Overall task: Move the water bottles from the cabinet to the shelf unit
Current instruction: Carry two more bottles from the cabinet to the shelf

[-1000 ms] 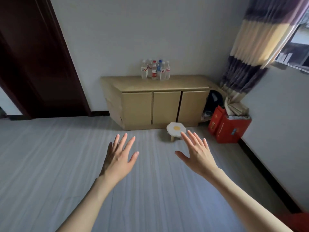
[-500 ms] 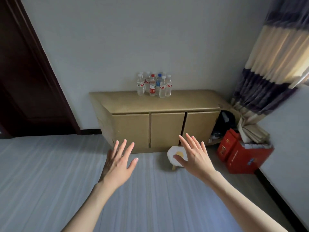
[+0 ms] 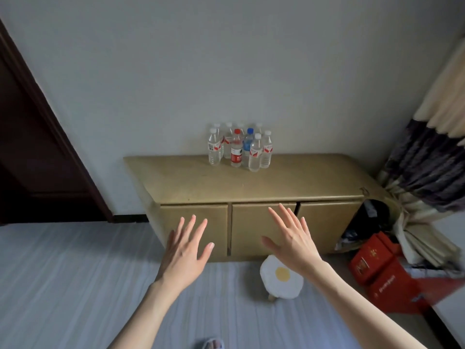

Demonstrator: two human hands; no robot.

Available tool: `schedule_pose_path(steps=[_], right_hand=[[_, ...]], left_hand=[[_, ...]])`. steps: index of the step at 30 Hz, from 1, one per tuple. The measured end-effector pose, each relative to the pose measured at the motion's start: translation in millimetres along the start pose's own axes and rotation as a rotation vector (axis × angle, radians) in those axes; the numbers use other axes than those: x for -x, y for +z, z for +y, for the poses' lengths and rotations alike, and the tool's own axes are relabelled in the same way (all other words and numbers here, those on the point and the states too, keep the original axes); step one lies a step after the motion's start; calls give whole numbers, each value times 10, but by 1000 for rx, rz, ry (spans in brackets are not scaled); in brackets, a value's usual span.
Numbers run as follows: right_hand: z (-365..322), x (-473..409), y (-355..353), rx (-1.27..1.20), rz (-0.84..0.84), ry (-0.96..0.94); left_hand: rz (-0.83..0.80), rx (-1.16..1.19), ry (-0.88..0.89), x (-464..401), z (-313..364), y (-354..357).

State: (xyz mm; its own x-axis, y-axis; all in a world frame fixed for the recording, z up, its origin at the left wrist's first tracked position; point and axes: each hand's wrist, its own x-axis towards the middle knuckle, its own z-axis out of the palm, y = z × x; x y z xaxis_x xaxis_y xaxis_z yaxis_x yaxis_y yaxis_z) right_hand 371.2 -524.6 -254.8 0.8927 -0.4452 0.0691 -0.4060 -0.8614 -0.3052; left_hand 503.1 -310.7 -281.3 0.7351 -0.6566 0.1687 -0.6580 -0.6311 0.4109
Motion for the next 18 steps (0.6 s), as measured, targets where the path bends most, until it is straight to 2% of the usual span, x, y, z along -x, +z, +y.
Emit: schedule_pose_path(steps=[10,18], right_hand=[[318,-2085,109,20,32,84],[830,-3170,237,21,-2,156]], left_hand=[[-23,16,15,-2189,-562,261],[-107,-15,116,-3482,-485,586]])
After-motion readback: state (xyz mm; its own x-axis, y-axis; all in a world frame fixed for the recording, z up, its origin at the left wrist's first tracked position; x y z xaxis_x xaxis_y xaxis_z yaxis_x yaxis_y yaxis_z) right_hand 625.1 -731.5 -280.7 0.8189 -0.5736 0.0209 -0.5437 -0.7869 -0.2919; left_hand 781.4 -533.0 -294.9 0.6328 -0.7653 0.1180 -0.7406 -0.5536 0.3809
